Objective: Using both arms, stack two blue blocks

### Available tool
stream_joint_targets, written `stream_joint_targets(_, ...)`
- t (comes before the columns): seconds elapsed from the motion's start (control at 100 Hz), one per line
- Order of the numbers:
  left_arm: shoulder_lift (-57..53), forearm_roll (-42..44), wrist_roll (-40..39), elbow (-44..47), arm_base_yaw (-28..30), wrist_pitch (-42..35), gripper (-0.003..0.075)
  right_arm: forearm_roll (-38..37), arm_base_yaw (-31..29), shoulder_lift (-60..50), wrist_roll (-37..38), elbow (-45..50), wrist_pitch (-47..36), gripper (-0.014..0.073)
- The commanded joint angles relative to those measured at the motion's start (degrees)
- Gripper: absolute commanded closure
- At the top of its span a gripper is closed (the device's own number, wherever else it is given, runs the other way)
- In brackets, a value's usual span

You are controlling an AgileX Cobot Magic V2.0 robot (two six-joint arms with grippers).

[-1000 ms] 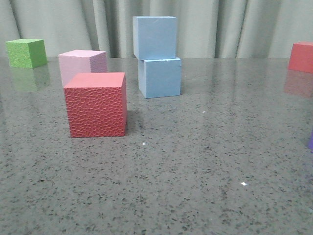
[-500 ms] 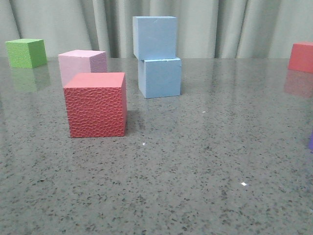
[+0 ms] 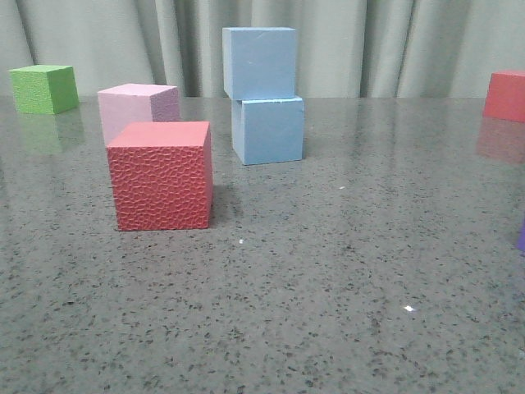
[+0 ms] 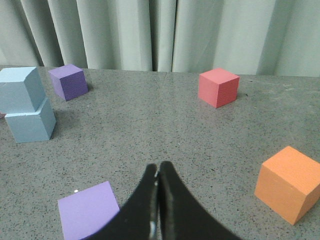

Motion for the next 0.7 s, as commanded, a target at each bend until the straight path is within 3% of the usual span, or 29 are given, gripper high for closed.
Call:
stream_joint_targets(0.0,-1.4,-3.1,1.6,0.9,2.9,-7.6,0.0739,-2.5,-0.2,1.0,-0.1,-1.1,-4.4,0.0655)
stream_joint_targets(0.25,-5.4,-5.6,1.6,6.9,7.2,-7.5,0.0739,-2.5,-0.2,1.0,-0.1,-1.1,-4.4,0.0655)
stream_joint_targets(0.69,-12.2,-7.3,1.3,16.3,7.3,-5.2,0.0739,-2.5,-0.2,1.0,-0.1,-1.1,-4.3,0.0655)
